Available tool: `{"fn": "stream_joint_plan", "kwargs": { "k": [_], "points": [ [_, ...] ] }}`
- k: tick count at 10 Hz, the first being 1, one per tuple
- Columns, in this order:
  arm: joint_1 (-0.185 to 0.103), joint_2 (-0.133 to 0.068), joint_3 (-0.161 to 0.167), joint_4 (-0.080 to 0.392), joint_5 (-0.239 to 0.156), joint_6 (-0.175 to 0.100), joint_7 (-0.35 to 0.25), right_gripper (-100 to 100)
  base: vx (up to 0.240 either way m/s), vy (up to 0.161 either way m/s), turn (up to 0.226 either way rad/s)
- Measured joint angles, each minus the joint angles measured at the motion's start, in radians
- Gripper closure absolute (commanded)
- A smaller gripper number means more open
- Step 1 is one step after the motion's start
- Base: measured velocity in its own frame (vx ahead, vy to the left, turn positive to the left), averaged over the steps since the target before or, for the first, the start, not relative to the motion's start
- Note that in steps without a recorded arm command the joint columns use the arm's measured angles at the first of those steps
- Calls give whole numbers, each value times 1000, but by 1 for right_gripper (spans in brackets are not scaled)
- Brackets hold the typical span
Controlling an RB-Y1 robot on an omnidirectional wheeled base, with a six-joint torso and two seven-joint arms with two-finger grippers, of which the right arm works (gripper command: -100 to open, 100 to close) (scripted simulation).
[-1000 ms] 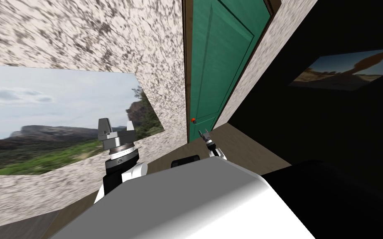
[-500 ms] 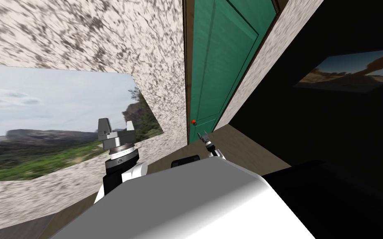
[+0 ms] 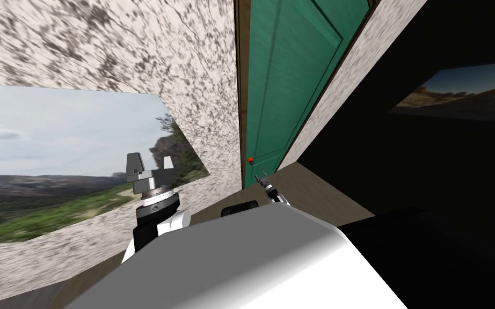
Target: Pull the door open
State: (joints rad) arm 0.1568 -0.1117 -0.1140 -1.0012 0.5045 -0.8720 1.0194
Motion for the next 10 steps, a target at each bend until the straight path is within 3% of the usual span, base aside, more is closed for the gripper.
{"fn": "stream_joint_plan", "kwargs": {
  "k": [2, 3, 4, 7, 9, 10],
  "points": [
    [-9, -3, -3, 43, 18, -10, 33, -100, 63, -53, 12],
    [-10, -3, -3, 45, 19, -10, 36, -100, 42, 136, 219],
    [-14, -18, -19, 78, 7, -30, 36, -100, 59, 199, 152],
    [-2, -57, -56, 115, -19, -72, 22, -100, 100, 163, 134],
    [-31, -87, -90, 207, -43, -122, 27, -100, 176, 73, 217],
    [-23, -106, -107, 219, -55, -141, 21, -100, 217, 61, 220]
  ]
}}
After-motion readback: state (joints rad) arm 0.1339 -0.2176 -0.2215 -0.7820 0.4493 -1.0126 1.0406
